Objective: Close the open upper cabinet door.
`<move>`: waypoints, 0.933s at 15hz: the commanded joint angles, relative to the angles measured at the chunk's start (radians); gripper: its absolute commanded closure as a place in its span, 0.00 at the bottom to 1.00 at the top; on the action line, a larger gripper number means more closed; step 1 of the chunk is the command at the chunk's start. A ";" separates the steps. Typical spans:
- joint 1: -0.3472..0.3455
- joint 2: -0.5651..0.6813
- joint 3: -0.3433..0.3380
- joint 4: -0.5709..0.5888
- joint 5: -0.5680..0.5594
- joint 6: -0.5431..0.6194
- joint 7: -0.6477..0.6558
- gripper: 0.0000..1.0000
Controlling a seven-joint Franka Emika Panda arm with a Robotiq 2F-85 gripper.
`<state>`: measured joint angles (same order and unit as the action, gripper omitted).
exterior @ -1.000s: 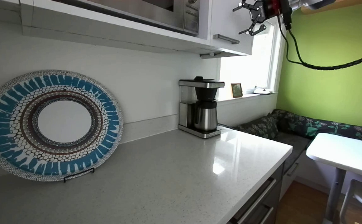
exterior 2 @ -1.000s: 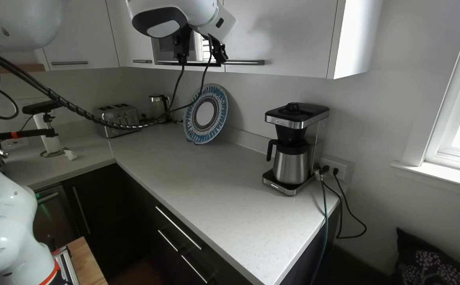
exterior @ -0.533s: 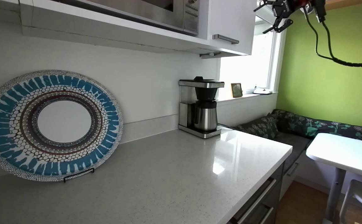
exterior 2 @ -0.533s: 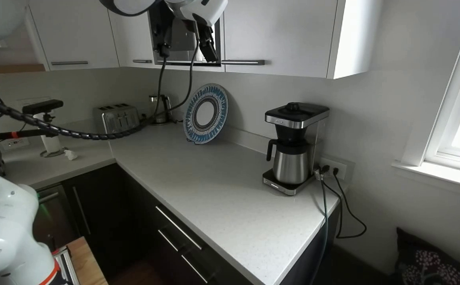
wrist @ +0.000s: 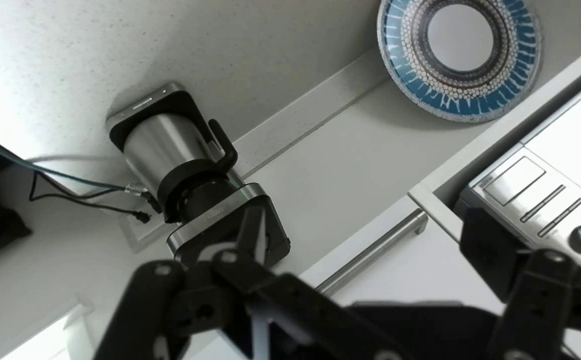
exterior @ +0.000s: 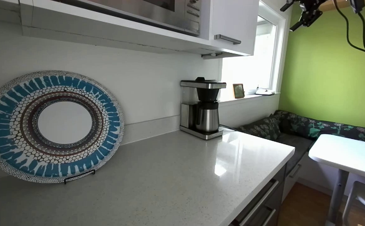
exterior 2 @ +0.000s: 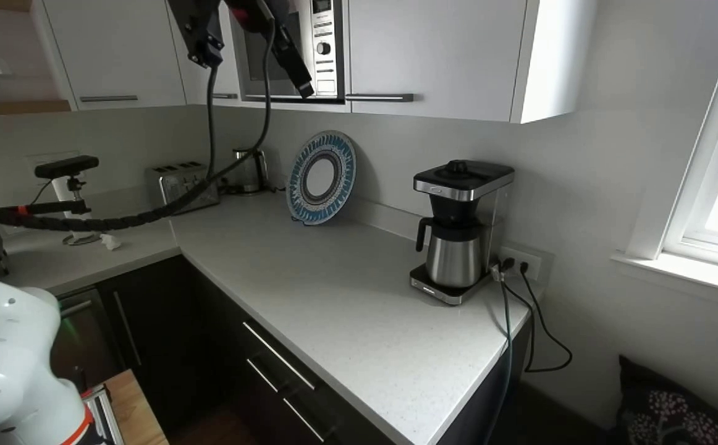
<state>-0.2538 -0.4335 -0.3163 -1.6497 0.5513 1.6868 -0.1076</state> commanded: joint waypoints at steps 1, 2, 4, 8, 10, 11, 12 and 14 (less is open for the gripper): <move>0.031 -0.081 -0.009 -0.037 -0.121 -0.018 -0.136 0.00; 0.035 -0.098 -0.007 -0.044 -0.146 -0.013 -0.164 0.00; 0.042 -0.126 -0.009 -0.057 -0.194 -0.013 -0.211 0.00; 0.064 -0.193 -0.008 -0.096 -0.251 0.003 -0.283 0.00; 0.077 -0.216 -0.014 -0.103 -0.260 -0.009 -0.294 0.00; 0.081 -0.226 -0.014 -0.105 -0.267 -0.013 -0.293 0.00; 0.085 -0.238 -0.013 -0.113 -0.267 -0.002 -0.289 0.00; 0.094 -0.255 -0.015 -0.118 -0.273 0.000 -0.290 0.00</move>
<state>-0.1975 -0.6353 -0.3168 -1.7249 0.3128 1.6821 -0.3881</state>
